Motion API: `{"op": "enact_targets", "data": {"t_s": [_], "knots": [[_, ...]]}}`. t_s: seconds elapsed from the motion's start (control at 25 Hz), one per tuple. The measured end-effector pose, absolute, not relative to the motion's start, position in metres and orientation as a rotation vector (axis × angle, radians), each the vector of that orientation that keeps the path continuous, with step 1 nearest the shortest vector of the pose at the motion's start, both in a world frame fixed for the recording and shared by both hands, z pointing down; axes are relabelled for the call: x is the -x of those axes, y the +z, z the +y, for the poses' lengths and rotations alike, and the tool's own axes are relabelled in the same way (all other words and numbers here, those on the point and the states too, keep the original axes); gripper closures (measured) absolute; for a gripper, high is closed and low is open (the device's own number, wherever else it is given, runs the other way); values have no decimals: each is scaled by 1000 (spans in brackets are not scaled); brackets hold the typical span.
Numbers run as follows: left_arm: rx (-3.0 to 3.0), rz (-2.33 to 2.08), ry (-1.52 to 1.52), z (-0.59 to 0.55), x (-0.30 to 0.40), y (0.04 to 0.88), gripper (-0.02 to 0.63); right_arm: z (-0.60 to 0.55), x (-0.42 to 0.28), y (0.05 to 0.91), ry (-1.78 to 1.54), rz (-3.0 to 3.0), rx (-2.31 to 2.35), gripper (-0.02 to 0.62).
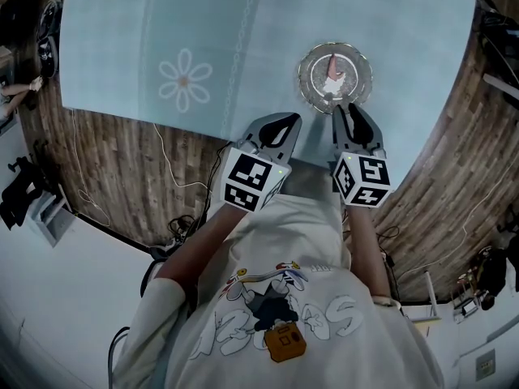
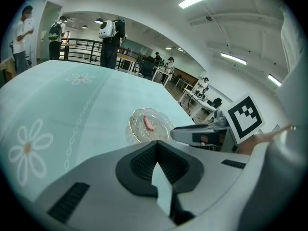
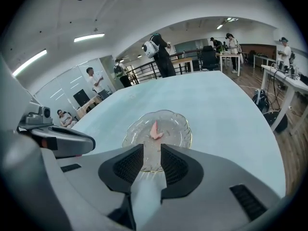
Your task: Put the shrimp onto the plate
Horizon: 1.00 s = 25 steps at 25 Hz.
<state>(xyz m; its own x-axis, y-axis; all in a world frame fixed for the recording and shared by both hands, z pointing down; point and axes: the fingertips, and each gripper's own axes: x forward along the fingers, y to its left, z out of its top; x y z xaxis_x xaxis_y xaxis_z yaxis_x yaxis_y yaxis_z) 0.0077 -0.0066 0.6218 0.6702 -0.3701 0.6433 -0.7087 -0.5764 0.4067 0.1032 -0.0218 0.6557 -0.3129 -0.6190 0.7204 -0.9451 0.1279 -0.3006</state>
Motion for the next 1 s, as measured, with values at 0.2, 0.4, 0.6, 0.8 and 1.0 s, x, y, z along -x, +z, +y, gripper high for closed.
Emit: {"op": "enact_targets", "data": {"t_s": [0.2, 0.4, 0.6, 0.8, 1.0], "knots": [[-2247, -811, 664, -9, -14, 615, 598, -23, -103, 648, 1058, -2015, -1519, 482], [-2286, -805, 654, -7, -19, 597, 598, -21, -98, 627, 1036, -2063, -1519, 483], [-2310, -801, 655, 0, -30, 584, 598, -15, -101, 603, 1068, -2115, -1531, 499], [-2366, -800, 645, 1, -35, 569, 598, -15, -98, 580, 1016, -2171, -1564, 500], [-2411, -800, 636, 3, -35, 548, 598, -11, -92, 557, 970, -2203, -1558, 500]]}}
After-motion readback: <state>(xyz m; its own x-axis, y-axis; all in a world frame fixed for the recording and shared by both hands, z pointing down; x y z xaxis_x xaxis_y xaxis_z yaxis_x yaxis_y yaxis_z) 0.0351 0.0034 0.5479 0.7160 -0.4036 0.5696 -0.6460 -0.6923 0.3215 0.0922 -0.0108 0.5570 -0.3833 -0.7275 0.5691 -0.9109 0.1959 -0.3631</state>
